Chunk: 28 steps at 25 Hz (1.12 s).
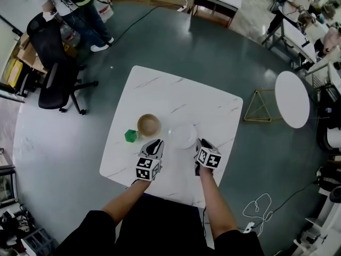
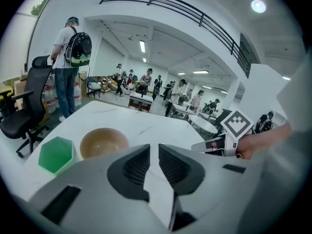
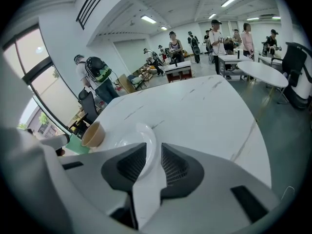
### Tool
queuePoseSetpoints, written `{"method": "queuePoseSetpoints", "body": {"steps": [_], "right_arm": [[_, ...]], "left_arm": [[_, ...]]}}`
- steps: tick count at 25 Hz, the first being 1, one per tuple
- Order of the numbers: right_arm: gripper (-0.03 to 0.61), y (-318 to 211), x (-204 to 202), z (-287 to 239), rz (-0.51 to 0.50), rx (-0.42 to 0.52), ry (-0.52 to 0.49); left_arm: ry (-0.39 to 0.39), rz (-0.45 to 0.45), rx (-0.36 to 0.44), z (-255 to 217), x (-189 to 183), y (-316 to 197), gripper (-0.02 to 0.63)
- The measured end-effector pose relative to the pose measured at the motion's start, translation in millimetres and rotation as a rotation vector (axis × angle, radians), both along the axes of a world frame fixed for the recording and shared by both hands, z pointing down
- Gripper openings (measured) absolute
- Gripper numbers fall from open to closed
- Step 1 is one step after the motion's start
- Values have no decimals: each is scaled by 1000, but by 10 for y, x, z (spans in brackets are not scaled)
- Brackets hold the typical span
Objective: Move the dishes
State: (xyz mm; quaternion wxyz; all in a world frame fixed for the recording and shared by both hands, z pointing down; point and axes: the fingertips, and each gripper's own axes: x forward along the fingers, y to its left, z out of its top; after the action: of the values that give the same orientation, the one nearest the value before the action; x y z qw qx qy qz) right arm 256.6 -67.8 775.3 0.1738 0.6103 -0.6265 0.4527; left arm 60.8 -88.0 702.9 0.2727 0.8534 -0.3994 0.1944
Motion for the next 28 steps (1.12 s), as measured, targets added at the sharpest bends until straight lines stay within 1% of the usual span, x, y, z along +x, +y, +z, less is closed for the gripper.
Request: {"method": "queuePoseSetpoints", "body": {"steps": [1, 3, 9, 13, 17, 22, 25, 27, 28], "right_arm": [[107, -25, -6, 32, -10, -2, -4], [107, -66, -15, 102, -31, -10, -13], [107, -160, -32, 291, -56, -50, -32], [109, -140, -56, 349, -31, -61, -59], [109, -173, -74, 361, -10, -52, -88], [106, -187, -135, 377, -27, -51, -107], [103, -175, -134, 393, -22, -53, -118], [87, -163, -140, 408, -17, -59, -143], [80, -150, -148, 411, -18, -63, -149]], "left_arm": [[-5, 1, -19, 74, 36, -18, 59], [-16, 3, -58, 217, 109, -42, 85], [-41, 27, -188, 691, 302, -120, 103], [-28, -4, -270, 902, 301, -160, 106], [-34, -4, -300, 999, 318, -182, 106], [-25, 5, -326, 1060, 341, -178, 106], [9, 11, -366, 1085, 385, -138, 105], [40, 0, -397, 1079, 400, -127, 100], [44, -4, -406, 1074, 396, -117, 86]]}}
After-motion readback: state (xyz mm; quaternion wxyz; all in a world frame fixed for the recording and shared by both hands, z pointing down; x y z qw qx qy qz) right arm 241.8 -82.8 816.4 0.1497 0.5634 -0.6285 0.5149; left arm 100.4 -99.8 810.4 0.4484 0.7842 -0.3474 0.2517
